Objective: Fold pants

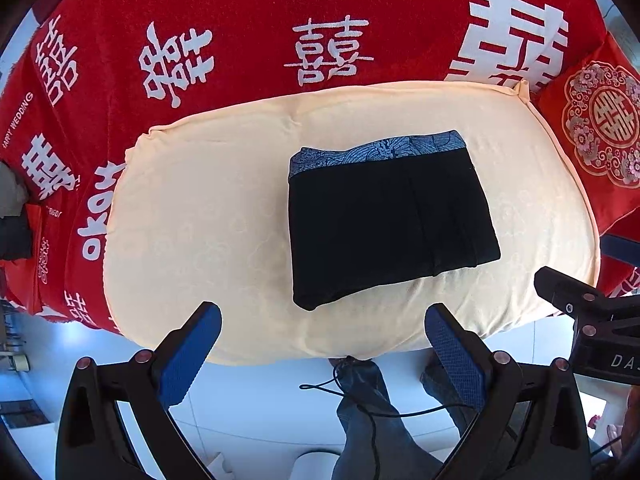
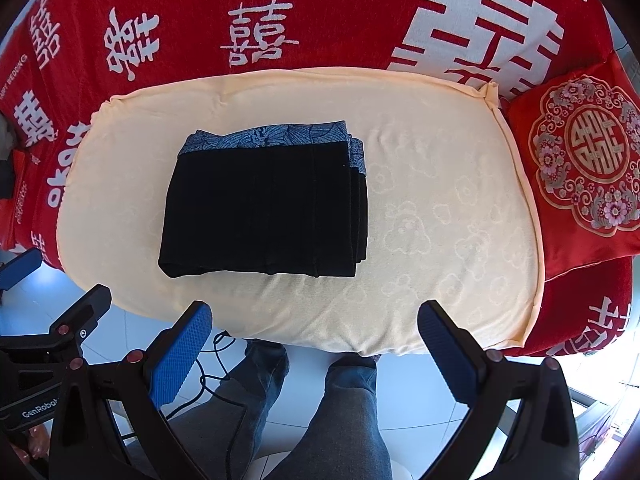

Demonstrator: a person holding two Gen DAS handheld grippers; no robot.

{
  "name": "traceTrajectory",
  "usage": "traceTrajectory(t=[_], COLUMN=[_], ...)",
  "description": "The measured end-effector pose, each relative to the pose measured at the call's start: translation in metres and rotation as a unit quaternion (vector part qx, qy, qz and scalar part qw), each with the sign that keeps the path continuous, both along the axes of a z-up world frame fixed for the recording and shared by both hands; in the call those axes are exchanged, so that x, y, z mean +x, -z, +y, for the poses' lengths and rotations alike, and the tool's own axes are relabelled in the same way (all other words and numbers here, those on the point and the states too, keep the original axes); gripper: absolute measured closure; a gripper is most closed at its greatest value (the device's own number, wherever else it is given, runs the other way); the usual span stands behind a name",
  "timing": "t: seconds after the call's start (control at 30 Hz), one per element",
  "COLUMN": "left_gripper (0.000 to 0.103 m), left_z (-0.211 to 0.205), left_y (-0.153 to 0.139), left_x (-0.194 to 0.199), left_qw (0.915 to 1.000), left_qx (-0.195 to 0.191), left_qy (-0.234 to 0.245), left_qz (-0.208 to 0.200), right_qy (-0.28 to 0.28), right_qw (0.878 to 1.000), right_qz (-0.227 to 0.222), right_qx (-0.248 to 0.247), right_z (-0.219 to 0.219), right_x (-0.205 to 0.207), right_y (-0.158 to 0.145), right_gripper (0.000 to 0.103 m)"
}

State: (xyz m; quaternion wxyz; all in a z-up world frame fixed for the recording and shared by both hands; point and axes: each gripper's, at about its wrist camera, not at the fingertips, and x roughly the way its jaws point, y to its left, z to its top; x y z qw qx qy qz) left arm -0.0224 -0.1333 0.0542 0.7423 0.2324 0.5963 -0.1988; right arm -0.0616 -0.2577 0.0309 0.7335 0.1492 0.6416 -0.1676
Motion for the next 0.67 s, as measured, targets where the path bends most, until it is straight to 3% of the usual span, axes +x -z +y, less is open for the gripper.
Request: traceTrajectory(t=[0.67], left_gripper=[0.001], left_z=[0.0002], left_y=[-0.0051], left_x=[0.0035], left_qw=[0.9994], left_qx=[-0.033], left_qy=[0.002], left_qz=[0.013], right_qy=[0.009], right_qw=[1.0], right_qz=[0.001], right_qx=[0.004], right_z=[-0.0046], right_x=[-0.0002], right_y=[0.0029], right_gripper=[0.0])
